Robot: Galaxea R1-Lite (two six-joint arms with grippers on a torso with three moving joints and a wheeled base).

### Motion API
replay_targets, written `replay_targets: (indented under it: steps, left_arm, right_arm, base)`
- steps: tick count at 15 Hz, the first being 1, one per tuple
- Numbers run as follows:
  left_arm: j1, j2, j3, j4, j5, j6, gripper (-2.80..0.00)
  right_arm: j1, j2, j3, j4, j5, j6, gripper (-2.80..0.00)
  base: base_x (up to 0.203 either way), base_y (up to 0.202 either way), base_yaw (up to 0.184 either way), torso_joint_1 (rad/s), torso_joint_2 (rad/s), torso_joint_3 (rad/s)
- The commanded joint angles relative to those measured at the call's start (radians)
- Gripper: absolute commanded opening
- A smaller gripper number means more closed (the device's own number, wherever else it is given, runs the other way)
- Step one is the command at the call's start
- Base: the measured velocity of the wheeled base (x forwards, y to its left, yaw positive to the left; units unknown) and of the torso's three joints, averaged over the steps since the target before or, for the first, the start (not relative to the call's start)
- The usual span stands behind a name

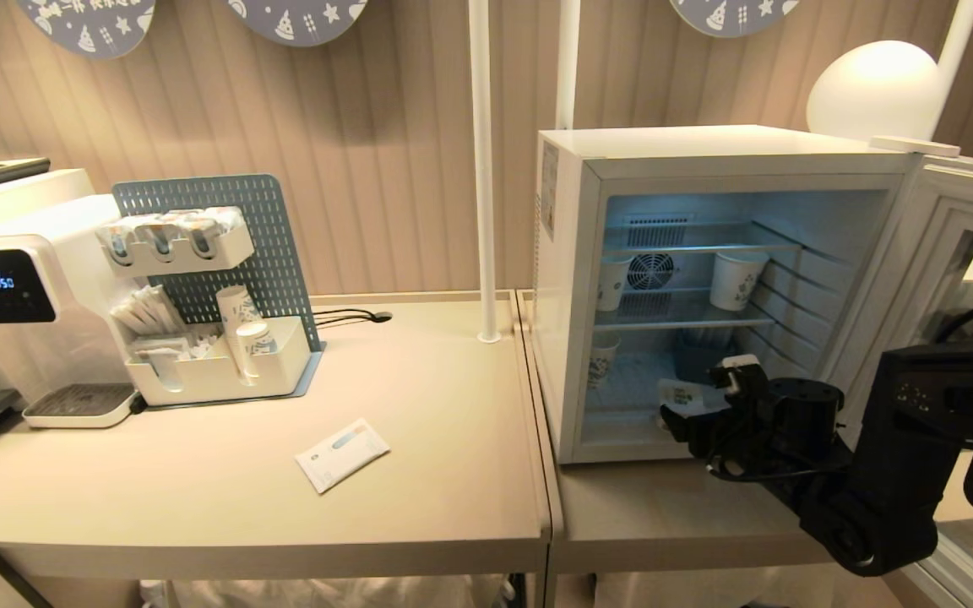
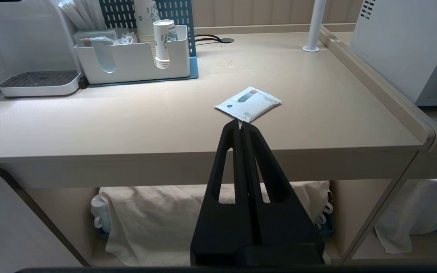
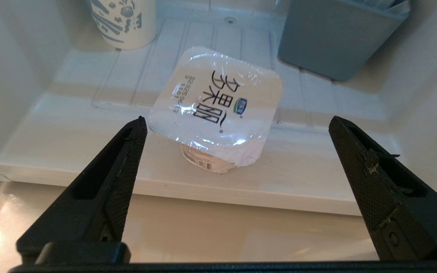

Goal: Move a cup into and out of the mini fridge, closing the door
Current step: Take the yoghurt out of the freezer

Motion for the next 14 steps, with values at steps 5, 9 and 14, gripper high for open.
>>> replay_targets:
  steps: [5,9,14]
  left_arm:
    - [0.000,0.001,0.000,0.000,0.000,0.000,-2.80]
    - [0.000,0.001,0.000,0.000,0.000,-0.002,-2.80]
    - [0.000,0.001,0.000,0.000,0.000,-0.002,-2.80]
  right_arm:
    - [0.005,0.135,-0.123,-0.009,-0.073,0.004,0.00]
    - [0.010,0.190,-0.197,0.006,-0.116,0.005,0.00]
    - [0.010,0.186,-0.207,0.024,-0.116,0.002,0.00]
  base:
    - [0.000,0.000,0.000,0.000,0.00,0.000]
    - [0.000,0.000,0.000,0.000,0.00,0.000]
    - [0.000,0.000,0.000,0.000,0.00,0.000]
